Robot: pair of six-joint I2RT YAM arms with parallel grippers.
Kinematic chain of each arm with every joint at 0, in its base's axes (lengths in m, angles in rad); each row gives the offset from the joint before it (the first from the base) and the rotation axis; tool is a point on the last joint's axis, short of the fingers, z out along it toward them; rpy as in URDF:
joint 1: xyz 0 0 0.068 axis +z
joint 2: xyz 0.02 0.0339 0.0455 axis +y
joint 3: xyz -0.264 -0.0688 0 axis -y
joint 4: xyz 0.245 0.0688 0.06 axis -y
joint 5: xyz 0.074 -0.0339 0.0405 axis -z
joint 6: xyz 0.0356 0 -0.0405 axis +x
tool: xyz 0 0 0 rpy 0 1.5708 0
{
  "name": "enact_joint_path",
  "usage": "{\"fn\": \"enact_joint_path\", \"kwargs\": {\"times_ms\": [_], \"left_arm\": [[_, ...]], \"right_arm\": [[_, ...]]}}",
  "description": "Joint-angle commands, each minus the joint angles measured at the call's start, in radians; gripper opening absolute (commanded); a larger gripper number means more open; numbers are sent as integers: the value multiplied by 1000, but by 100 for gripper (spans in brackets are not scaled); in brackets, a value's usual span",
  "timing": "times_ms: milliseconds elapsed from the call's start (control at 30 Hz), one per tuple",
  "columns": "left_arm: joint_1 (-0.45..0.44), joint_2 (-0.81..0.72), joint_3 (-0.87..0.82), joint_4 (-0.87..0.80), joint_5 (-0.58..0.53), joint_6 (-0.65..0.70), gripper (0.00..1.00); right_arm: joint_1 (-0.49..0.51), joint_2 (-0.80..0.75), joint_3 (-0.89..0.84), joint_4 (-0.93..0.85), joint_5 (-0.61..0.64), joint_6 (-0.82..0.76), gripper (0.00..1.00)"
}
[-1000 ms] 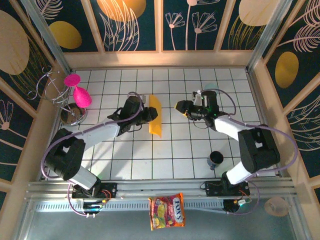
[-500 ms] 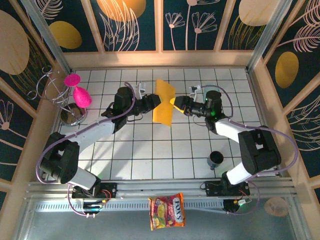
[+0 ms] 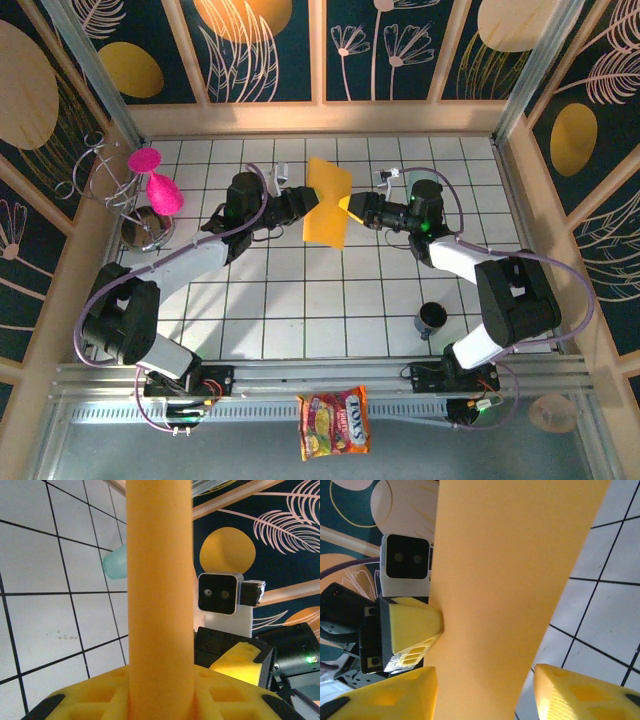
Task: Fold a paper plane with a square sheet of paper (pick it up from the middle)
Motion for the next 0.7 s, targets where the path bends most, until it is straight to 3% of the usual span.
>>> {"fn": "enact_joint_path", "kwargs": {"times_ms": [0,233,433,533,667], "left_arm": [[5,12,4,-20,-13,16,30],[7,20,-2,-36,-31,19,30],[9,32,-27,4,-23,-6,38],[20,31,-45,-12,-45,2,47],[59,10,-85,-70,-110,52,71]], "right_arm": [[-6,-37,5,55,-20,6,48],[-4,-32,-9,60,7,23,31],[-8,-49,14,-41,67,-6,5],[-18,-81,47,-183,110,-75,0],[-55,-125,113,-438,156,-197,0]]}}
